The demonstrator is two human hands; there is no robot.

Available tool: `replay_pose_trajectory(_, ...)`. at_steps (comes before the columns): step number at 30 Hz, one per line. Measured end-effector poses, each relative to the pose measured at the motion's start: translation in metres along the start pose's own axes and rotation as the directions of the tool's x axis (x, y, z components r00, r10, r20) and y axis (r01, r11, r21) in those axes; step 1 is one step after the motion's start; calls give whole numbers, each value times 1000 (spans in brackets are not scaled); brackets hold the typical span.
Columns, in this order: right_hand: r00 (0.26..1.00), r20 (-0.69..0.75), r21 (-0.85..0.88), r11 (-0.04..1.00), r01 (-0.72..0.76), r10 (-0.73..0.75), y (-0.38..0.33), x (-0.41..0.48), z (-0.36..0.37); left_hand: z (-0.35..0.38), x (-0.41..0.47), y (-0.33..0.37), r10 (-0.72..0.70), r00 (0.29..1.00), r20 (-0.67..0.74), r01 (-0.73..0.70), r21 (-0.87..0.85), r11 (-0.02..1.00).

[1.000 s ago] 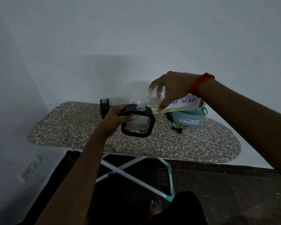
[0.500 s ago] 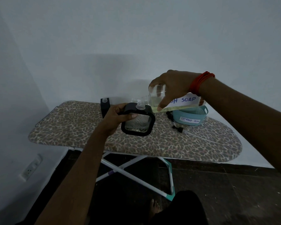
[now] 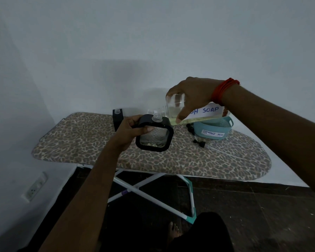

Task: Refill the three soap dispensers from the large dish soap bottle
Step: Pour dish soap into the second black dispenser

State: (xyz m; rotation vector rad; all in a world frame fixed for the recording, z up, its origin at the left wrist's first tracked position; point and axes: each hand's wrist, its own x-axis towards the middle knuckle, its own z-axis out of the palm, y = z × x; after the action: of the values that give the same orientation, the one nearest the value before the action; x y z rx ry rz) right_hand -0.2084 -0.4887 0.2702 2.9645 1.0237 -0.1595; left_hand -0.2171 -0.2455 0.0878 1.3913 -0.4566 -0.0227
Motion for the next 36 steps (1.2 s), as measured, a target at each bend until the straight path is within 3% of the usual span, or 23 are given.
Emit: replay_pose_trajectory(36, 1000, -13, -22, 999, -24, 24, -1, -2, 3, 3, -1, -9, 22, 1000, 18, -21, -64, 998)
